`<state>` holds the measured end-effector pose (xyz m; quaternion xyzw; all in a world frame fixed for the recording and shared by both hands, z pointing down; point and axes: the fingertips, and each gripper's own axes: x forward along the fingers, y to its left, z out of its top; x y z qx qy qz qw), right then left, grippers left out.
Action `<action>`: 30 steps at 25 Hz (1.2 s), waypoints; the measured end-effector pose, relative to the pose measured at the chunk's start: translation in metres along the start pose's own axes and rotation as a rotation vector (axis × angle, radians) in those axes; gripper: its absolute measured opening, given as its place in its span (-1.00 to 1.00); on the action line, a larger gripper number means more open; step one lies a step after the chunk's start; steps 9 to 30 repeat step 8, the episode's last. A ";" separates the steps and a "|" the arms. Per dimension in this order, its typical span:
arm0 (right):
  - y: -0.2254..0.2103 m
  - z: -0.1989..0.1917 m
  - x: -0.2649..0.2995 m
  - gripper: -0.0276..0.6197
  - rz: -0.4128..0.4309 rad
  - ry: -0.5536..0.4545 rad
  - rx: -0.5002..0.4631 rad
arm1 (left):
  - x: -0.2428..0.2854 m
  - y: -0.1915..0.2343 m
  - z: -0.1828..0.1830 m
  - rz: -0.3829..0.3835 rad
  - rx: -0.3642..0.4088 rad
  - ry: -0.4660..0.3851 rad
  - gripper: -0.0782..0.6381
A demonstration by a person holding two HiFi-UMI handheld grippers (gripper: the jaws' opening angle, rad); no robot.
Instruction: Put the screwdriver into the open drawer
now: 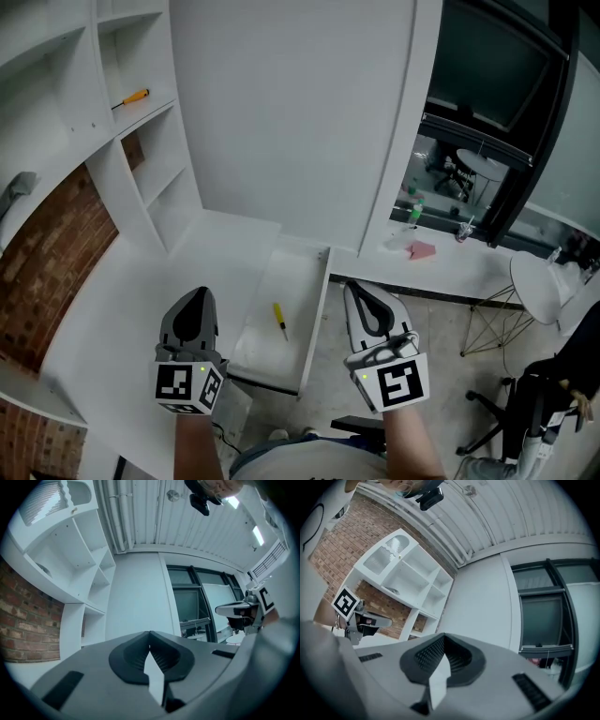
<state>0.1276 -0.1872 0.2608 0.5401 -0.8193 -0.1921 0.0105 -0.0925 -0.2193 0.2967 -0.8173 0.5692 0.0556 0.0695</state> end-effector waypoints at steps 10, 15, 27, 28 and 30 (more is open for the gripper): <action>-0.010 -0.005 -0.005 -0.88 -0.005 0.008 0.024 | 0.003 -0.011 0.001 -0.006 0.002 0.000 -0.75; -0.010 -0.005 -0.005 -0.88 -0.005 0.008 0.024 | 0.003 -0.011 0.001 -0.006 0.002 0.000 -0.75; -0.010 -0.005 -0.005 -0.88 -0.005 0.008 0.024 | 0.003 -0.011 0.001 -0.006 0.002 0.000 -0.75; -0.010 -0.005 -0.005 -0.88 -0.005 0.008 0.024 | 0.003 -0.011 0.001 -0.006 0.002 0.000 -0.75; -0.010 -0.005 -0.005 -0.88 -0.005 0.008 0.024 | 0.003 -0.011 0.001 -0.006 0.002 0.000 -0.75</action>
